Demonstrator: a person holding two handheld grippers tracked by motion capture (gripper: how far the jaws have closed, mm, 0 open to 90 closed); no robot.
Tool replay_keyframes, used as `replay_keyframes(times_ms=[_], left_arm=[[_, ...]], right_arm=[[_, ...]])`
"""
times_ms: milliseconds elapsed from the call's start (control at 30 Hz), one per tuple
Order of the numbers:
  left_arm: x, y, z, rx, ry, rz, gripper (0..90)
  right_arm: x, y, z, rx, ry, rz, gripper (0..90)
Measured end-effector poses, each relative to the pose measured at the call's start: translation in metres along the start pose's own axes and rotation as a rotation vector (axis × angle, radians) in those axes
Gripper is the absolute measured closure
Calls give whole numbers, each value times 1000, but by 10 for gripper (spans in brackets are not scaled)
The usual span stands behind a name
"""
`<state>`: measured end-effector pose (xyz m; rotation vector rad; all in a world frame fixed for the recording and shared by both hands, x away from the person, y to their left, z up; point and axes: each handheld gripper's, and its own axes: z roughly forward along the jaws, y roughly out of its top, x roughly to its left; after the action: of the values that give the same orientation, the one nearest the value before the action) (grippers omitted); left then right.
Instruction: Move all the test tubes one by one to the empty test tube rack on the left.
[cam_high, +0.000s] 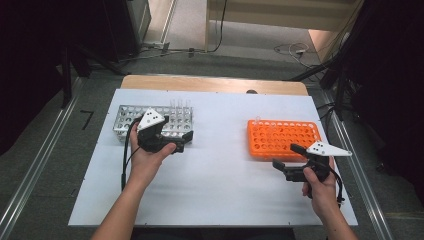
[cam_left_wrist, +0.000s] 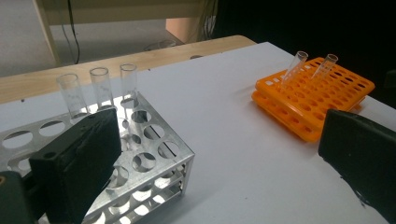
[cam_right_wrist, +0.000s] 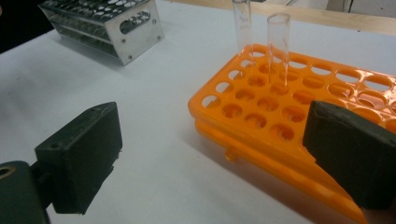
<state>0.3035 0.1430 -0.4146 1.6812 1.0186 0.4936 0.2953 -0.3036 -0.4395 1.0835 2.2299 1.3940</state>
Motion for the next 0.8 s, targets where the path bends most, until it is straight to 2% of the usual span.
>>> replay_keyframes(times_ms=[100, 167, 333, 400, 533, 800], left_arm=[[-6, -5, -5, -12, -9, -8, 0], [-9, -7, -7, -7, 1, 4, 0], [-14, -14, -15, -29, -20, -22, 0], [-17, -18, -17, -27, -8, -9, 0], [-19, -26, -18, -12, -15, -8, 0], [-20, -37, -19, -9, -30, -42, 0]], right_arm=[[-1, 5, 3, 2, -5, 5, 32], [-2, 9, 6, 3, -8, 9, 32], [-6, 19, 14, 9, -30, 14, 32], [-8, 23, 18, 10, -32, 17, 32], [-15, 30, 26, 7, -47, 24, 33], [-26, 37, 47, 24, -33, 35, 40]])
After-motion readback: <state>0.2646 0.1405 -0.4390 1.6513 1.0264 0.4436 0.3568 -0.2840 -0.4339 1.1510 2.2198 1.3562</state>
